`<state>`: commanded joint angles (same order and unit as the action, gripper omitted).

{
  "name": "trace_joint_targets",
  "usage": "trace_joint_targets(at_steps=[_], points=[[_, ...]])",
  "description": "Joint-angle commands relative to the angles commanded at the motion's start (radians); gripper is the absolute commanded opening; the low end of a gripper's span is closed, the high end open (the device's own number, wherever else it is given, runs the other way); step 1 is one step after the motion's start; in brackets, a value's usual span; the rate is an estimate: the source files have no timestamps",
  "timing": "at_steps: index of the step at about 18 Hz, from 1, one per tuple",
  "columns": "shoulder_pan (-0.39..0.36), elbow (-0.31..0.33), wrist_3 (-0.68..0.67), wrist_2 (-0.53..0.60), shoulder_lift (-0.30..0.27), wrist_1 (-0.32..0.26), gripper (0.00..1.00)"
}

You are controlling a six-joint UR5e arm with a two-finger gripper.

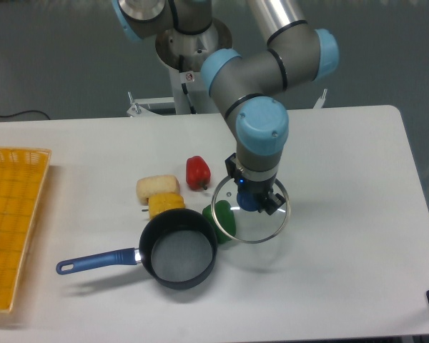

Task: Place the lid on the table
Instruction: 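Carry the glass lid away from the saucepan, moving past the green pepper, then lower the held glass lid flat onto the bare table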

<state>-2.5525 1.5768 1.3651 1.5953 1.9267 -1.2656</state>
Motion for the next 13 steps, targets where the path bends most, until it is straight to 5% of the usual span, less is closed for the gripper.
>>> trace_joint_targets(at_steps=[5,13], points=[[-0.054,0.068,0.058,0.011,0.034,0.169,0.43],[-0.074,0.069,0.085,0.014,0.083,0.224,0.43]])
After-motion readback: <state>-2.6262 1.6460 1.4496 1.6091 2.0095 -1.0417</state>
